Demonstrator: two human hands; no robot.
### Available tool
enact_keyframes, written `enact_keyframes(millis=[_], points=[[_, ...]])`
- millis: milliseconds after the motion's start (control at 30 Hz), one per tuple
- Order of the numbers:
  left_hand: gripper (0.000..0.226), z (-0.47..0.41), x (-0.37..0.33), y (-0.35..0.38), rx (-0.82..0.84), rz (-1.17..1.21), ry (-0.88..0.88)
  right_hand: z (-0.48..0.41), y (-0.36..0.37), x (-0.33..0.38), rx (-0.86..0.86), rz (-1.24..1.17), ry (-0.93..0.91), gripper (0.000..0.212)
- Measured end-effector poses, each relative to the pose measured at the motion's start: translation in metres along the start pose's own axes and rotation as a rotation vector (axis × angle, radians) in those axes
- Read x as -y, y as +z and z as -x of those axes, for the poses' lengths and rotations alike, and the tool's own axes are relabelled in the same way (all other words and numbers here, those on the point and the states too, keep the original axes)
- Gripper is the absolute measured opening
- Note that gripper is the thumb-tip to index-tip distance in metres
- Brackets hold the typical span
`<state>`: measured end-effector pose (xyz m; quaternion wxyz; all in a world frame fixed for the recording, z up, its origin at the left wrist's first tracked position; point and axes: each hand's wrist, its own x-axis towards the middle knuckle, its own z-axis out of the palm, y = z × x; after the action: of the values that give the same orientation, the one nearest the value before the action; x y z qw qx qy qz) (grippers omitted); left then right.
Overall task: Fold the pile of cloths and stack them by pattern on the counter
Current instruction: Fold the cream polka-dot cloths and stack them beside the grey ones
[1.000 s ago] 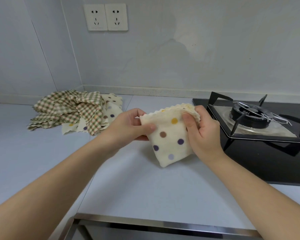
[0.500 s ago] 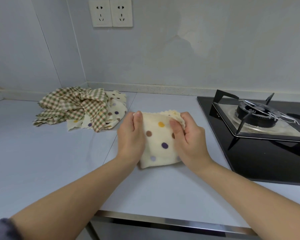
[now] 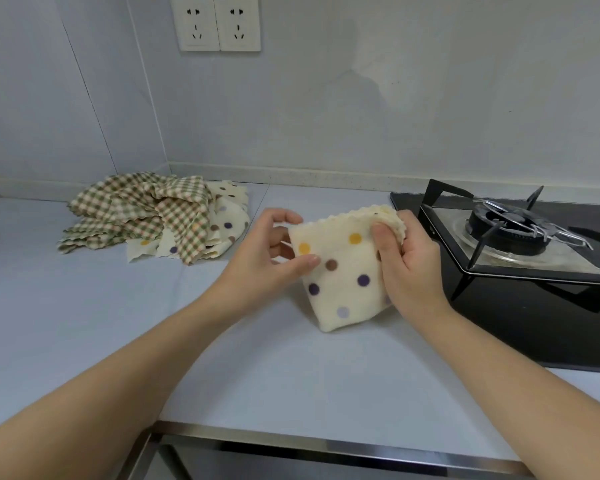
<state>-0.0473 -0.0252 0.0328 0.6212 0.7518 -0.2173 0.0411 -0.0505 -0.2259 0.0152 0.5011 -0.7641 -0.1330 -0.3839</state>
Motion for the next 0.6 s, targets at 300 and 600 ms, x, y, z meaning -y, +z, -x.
enact_keyframes(millis=[300,600], points=[[0.017,-0.006,-0.037,-0.033,0.200,-0.478,0.322,-0.003,-0.008,0.006,0.019,0.107,-0.372,0.027],[0.016,-0.007,-0.049,-0.044,0.384,-0.750,0.423,-0.002,-0.009,0.010,0.021,0.122,-0.448,0.026]])
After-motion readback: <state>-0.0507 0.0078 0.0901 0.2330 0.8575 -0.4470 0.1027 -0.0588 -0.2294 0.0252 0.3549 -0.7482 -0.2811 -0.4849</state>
